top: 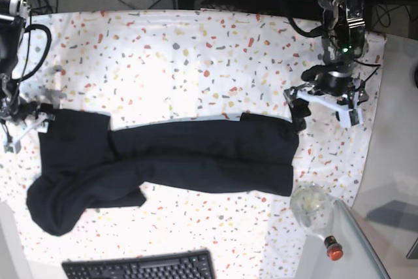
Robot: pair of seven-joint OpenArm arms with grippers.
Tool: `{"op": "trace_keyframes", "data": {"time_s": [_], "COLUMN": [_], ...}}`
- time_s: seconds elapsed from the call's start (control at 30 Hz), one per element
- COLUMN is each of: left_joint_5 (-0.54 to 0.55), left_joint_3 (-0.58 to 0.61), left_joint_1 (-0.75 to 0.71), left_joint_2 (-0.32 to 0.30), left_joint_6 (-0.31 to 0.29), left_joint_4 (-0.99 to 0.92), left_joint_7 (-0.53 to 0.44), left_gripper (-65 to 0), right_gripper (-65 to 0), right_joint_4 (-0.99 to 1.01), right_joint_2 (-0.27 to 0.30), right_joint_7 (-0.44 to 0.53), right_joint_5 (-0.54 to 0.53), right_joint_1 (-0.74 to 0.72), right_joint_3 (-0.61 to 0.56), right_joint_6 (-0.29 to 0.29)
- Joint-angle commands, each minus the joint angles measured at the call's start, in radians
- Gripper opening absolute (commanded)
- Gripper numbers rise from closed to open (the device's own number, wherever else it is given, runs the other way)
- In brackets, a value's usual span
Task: Layout the t-shirt on the table in an organized manner, then fold the t-shirt properly
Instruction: 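Grasp the shirt edges with both grippers and stretch them apart lengthwise, then grasp the shirt ends with both grippers and pull them outward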
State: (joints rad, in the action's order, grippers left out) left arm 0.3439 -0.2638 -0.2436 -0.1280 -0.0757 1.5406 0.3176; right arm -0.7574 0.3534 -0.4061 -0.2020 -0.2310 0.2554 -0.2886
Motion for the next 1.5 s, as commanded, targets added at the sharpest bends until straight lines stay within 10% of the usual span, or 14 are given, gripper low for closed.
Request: {"op": "trace_keyframes", "data": {"time_s": [0.0,0.2,0.37,0.6,0.87,1.13,1.23,1.3,1.47], "left_joint_5": [0.007,0.007,0.007,0.005,-0.007,-0.007,-0.007,-0.007,-0.007], "left_joint_3": [-0.022,-0.082,-0.107,-0.107,-0.093,-0.042,0.010,0.053,0.093], "left_joint_1": [-0.003,-0.040,-0.058,-0.058,-0.024,-0.021,-0.021,-0.003,0.077], "left_joint_2": [-0.002,-0.003,-0.009,-0.009,-0.009,-0.011,-0.014,-0.015,-0.008], "left_joint_6": [-0.014,-0.029,-0.029,-0.029,-0.029,-0.029,-0.029,-0.028,-0.028], "left_joint_4": [0.021,0.007,0.005,0.005,0.004,-0.042,-0.071,-0.093,-0.173], "left_joint_7": [-0.024,-0.022,-0.022,-0.022,-0.021,-0.021,-0.022,-0.025,-0.028], "left_gripper": [0.0,0.0,0.0,0.0,0.0,0.0,0.0,0.0,0.0], "right_gripper": [-17.6,-24.3,-65.0,-65.0,-65.0,-64.7,-24.8,-10.2,-21.0], "right_joint_4": [-0.012,-0.023,-0.132,-0.422,-0.376,0.341,0.422,0.368,0.160], "right_joint_2": [-0.003,-0.047,-0.055,-0.080,-0.057,-0.144,-0.149,-0.135,-0.050], "right_joint_7": [0.009,-0.004,-0.064,-0.175,-0.339,0.151,0.154,0.129,0.060], "right_joint_5": [-0.006,-0.006,-0.007,-0.006,-0.004,-0.006,-0.006,-0.007,-0.009], "right_joint_1": [-0.001,0.031,0.078,0.080,-0.342,-0.798,-0.852,-0.819,-0.626], "right_joint_3": [0.002,0.000,0.003,0.000,-0.207,-0.403,-0.460,-0.465,-0.336], "right_joint_6": [-0.004,-0.007,-0.008,-0.007,-0.007,-0.004,-0.004,-0.007,-0.002]}}
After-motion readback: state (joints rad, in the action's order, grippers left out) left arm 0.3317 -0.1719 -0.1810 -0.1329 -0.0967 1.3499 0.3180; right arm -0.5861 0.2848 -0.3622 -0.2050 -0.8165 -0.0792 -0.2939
